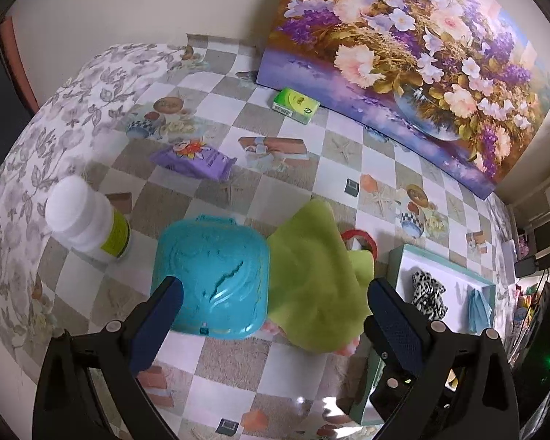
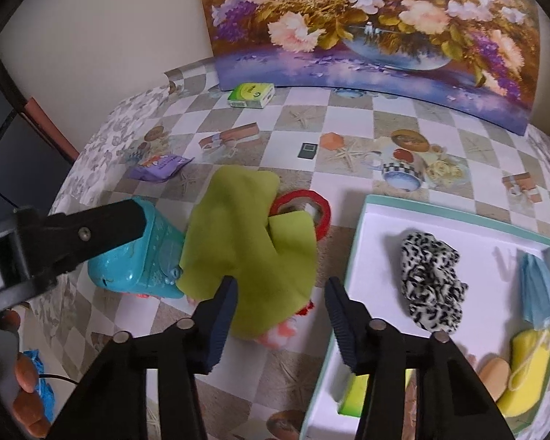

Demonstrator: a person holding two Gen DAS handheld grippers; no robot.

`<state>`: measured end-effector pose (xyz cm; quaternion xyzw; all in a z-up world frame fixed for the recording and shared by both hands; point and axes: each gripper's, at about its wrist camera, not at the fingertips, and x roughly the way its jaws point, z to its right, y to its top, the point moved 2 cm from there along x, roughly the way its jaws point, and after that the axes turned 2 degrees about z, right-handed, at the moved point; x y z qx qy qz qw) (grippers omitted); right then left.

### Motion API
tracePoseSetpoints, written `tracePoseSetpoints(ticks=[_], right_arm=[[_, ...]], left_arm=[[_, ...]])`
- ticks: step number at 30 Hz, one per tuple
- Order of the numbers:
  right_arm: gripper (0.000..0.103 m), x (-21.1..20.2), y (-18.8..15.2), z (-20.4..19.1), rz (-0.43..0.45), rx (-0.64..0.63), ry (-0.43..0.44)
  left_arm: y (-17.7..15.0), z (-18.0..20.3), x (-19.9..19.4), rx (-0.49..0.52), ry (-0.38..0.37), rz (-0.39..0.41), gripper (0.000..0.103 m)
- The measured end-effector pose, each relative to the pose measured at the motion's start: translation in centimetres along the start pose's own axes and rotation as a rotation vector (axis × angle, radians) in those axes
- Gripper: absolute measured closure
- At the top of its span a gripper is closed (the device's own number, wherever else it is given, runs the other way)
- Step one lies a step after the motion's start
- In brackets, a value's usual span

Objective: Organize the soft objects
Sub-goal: 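Reach the right gripper to the lime-green cloth and close on it, then lift the green cloth with the right gripper while the left gripper grasps the pink zigzag cloth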

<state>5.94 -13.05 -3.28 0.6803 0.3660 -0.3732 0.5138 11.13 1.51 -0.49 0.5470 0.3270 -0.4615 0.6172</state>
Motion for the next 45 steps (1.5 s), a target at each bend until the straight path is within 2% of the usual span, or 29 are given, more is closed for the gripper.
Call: tracePoseSetpoints(ticks=[4, 7, 15, 18, 20, 22, 24, 27, 38, 45], right_arm=[[0.052, 0.7, 1.0, -0.1, -0.004, 0.01, 0.015], [0.058, 1.2, 1.8, 0.0, -0.009, 0.021, 0.024], [0.058, 2.4, 3.1, -0.6, -0.022, 0.021, 0.063], [0.067, 3.2, 3.3, -1.1, -0.036, 0.01, 0.071], [0.067, 3.7, 3.2, -1.3, -0.043, -0.001, 0.058], [0.074, 4.2, 3.1, -1.3, -0.053, 0.005, 0.061], [0.089, 4.4, 3.0, -1.2, -0.056, 0.007, 0.065], [0.096, 4.3, 3.0, -1.4, -0.052, -0.003, 0.072], [0.1, 3.6, 3.1, -1.8, -0.029, -0.02, 0.119], [0.1, 1.3, 3.9, -1.6, 0.019, 0.02, 0.183]], left_arm=[[1.0, -0.3, 0.7, -0.013, 0.022, -0.002, 0.002], [1.7, -0.5, 1.1, -0.012, 0.038, -0.002, 0.002], [2.9, -0.4, 2.5, -0.017, 0.022, -0.026, 0.002], [3.0, -0.5, 2.8, -0.018, 0.019, -0.032, 0.002], [3.1, -0.5, 2.8, -0.018, 0.024, -0.031, 0.002], [3.1, -0.6, 2.7, -0.019, 0.027, -0.029, 0.002], [3.1, -0.7, 2.6, -0.02, 0.03, -0.027, 0.002], [3.1, -0.8, 2.5, -0.021, 0.029, -0.026, 0.002], [3.1, -1.2, 2.3, -0.037, 0.035, -0.021, 0.002], [3.4, -1.4, 1.1, -0.046, 0.026, 0.01, 0.002]])
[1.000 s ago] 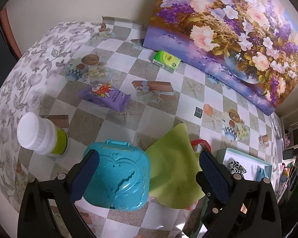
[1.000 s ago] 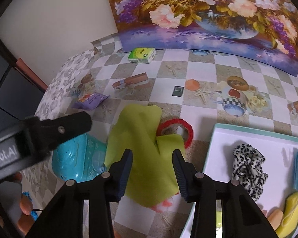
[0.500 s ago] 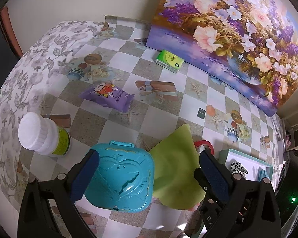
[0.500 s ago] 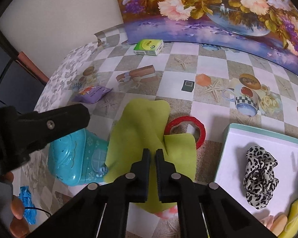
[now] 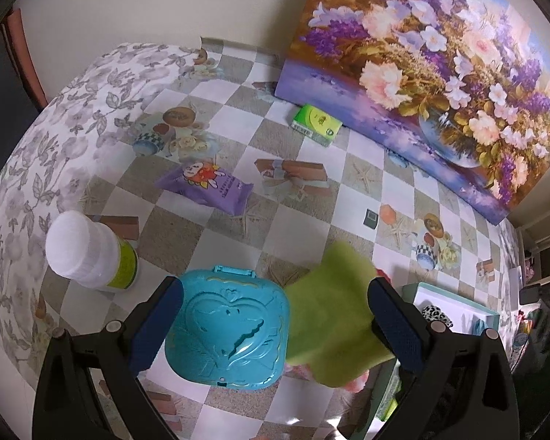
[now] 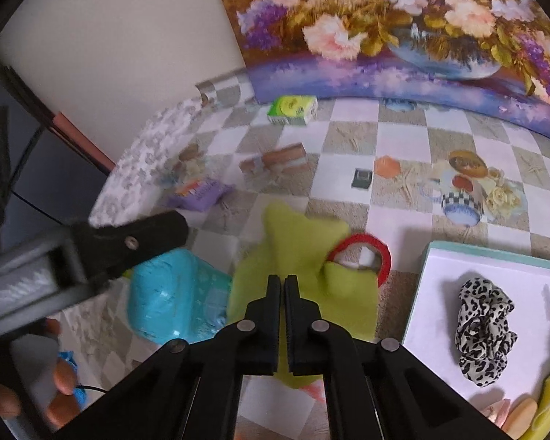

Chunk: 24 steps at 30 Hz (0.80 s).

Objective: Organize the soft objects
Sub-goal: 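Lift the green cloth with the right gripper while the left gripper grasps the pink zigzag cloth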

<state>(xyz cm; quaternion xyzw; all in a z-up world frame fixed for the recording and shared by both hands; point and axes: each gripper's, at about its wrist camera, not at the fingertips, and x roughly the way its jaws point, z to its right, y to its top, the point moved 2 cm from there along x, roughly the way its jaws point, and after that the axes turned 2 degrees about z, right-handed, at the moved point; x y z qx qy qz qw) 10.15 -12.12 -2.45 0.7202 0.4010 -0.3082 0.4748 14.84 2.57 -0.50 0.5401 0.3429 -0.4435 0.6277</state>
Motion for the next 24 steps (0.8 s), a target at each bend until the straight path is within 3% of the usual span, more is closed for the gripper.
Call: tracePoseSetpoints(ticks=[6, 11, 19, 24], right_arm=[[0.1, -3.7, 1.4, -0.5, 0.088, 0.0, 0.026], [0.101, -6.7, 2.2, 0.3, 0.149, 0.02, -0.006], [0.101, -10.7, 2.7, 4.0, 0.218, 0.107, -0.111], [0.101, -12.2, 2.5, 6.0, 0.239, 0.157, -0.116]], left_arm=[[0.3, -0.1, -1.1, -0.006, -0.025, 0.029, 0.002], [0.4, 0.2, -1.6, 0.002, -0.041, 0.041, 0.002], [-0.6, 2.9, -0.3, 0.073, -0.085, 0.01, 0.002], [-1.4, 4.9, 0.8, 0.129, -0.108, -0.033, 0.002]])
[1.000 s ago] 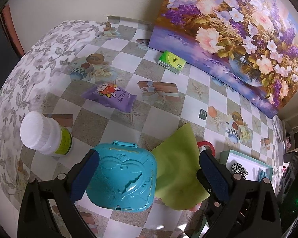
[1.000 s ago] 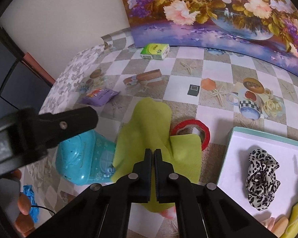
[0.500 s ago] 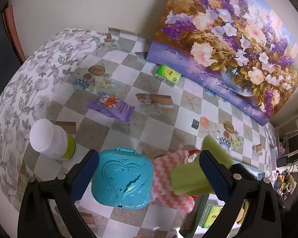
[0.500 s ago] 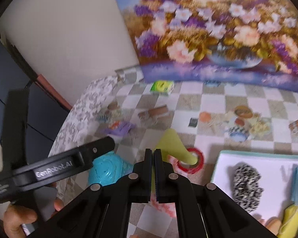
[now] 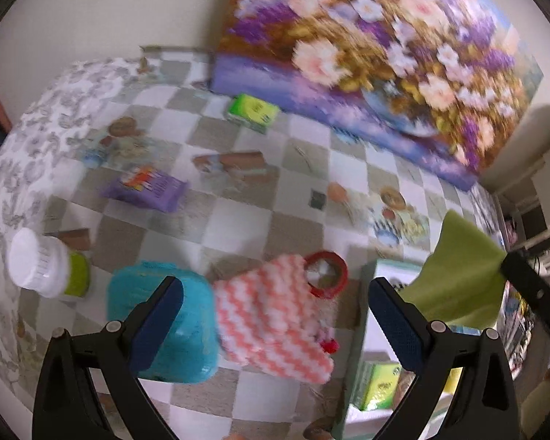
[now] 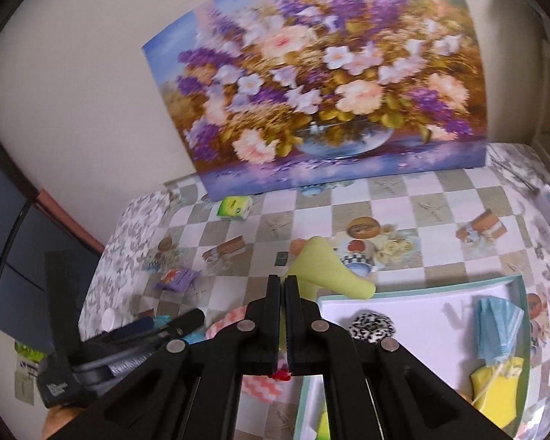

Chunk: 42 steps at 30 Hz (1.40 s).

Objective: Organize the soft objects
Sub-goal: 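Lift the green cloth with the right gripper while the left gripper grasps the pink zigzag cloth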

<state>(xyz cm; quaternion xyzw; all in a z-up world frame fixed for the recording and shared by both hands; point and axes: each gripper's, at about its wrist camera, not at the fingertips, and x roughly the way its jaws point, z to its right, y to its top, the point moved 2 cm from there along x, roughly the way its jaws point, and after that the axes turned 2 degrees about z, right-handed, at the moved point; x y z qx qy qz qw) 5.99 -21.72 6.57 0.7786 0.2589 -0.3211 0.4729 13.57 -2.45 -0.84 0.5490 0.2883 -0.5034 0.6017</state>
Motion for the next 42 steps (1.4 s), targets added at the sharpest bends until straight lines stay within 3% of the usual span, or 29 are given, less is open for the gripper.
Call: tracePoseSetpoints(ticks=[5, 7, 9, 11, 13, 17, 19, 27, 32, 39, 42], right_arm=[[0.101, -1.5, 0.6, 1.8, 0.03, 0.031, -0.011], [0.101, -2.3, 0.9, 2.5, 0.048, 0.043, -0.013], [0.101, -2.9, 1.0, 3.1, 0.06, 0.052, -0.014], [0.101, -3.3, 1.2, 3.6, 0.068, 0.063, -0.016], [0.101, -3.4, 1.2, 4.0, 0.071, 0.07, -0.017], [0.101, -3.2, 1.2, 4.8, 0.065, 0.09, -0.019], [0.101, -3.1, 1.1, 5.0, 0.06, 0.096, -0.02], [0.101, -2.9, 1.0, 5.3, 0.056, 0.104, -0.019], [0.101, -2.9, 1.1, 5.3, 0.056, 0.105, -0.018], [0.101, -3.0, 1.1, 5.4, 0.058, 0.107, -0.02], [0.101, -3.1, 1.2, 5.6, 0.061, 0.109, -0.019]], left_arm=[[-0.1, 0.8, 1.0, -0.003, 0.025, -0.016, 0.005], [0.0, 1.1, 1.3, 0.006, 0.032, -0.013, 0.021], [0.2, 1.5, 1.7, 0.02, 0.037, -0.015, 0.031], [0.2, 1.8, 2.2, 0.046, 0.06, -0.02, 0.033], [0.1, 2.1, 2.9, 0.063, 0.068, -0.035, 0.045], [-0.1, 2.6, 3.9, 0.084, 0.086, -0.055, 0.052], [-0.2, 2.6, 4.3, 0.097, 0.103, -0.063, 0.062], [-1.2, 2.5, 6.5, 0.147, 0.201, -0.121, 0.069], [-1.5, 2.0, 7.1, 0.118, 0.191, -0.146, 0.094], [-1.1, 1.9, 6.4, 0.081, 0.163, -0.112, 0.097], [-0.5, 1.9, 5.2, 0.056, 0.109, -0.085, 0.098]])
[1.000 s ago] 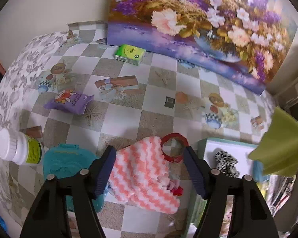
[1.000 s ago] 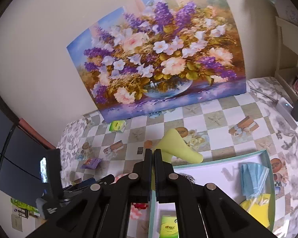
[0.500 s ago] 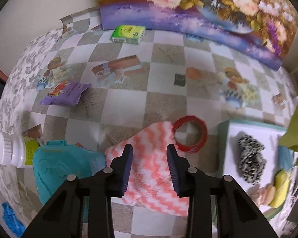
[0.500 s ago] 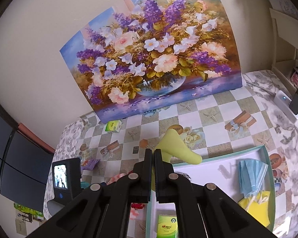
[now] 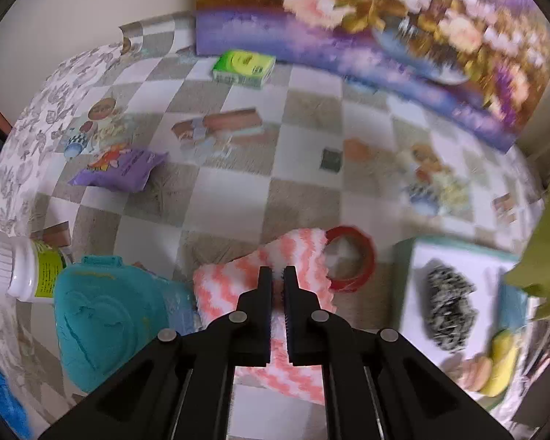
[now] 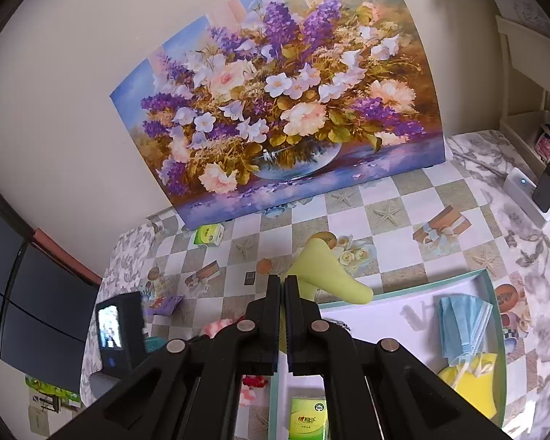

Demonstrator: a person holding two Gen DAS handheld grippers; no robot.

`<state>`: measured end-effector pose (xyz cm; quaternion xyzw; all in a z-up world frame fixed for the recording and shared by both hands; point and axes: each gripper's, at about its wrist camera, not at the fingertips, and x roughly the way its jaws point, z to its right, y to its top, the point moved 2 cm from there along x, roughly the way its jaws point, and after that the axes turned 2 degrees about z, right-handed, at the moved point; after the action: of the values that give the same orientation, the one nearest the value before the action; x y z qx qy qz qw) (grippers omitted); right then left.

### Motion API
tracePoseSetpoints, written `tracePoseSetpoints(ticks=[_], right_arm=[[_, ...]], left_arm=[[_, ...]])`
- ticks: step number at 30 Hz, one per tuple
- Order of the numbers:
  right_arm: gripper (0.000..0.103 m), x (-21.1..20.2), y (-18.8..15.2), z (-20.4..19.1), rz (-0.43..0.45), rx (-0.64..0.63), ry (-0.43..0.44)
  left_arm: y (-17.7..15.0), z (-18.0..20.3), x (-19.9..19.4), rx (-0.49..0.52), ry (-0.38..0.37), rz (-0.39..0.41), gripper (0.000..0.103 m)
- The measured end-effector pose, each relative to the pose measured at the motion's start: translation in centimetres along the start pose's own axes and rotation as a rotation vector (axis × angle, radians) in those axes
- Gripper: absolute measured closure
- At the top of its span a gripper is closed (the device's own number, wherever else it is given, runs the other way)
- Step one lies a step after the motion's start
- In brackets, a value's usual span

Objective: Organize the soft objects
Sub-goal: 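Lift the green cloth with the right gripper while the left gripper grasps the pink zigzag cloth, then lift the zigzag cloth with the left gripper while the right gripper holds the green cloth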

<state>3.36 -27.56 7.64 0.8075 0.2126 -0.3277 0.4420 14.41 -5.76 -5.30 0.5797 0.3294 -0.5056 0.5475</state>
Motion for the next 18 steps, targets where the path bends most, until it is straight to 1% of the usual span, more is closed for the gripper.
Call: tracePoseSetpoints(ticks=[2, 9, 18], right_arm=[[0.101, -0.2, 0.1, 0.0, 0.003, 0.001, 0.001], [0.101, -0.8, 0.3, 0.3, 0.016, 0.011, 0.0], [0.101, -1.7, 0.4, 0.9, 0.035, 0.025, -0.001]], left_arm=[[0.3, 0.1, -1.0, -0.016, -0.052, 0.018, 0.098], [1.1, 0.6, -4.6, -0.035, -0.146, 0.098, 0.098], [1.8, 1.0, -9.8, -0.026, -0.21, 0.222, 0.098]])
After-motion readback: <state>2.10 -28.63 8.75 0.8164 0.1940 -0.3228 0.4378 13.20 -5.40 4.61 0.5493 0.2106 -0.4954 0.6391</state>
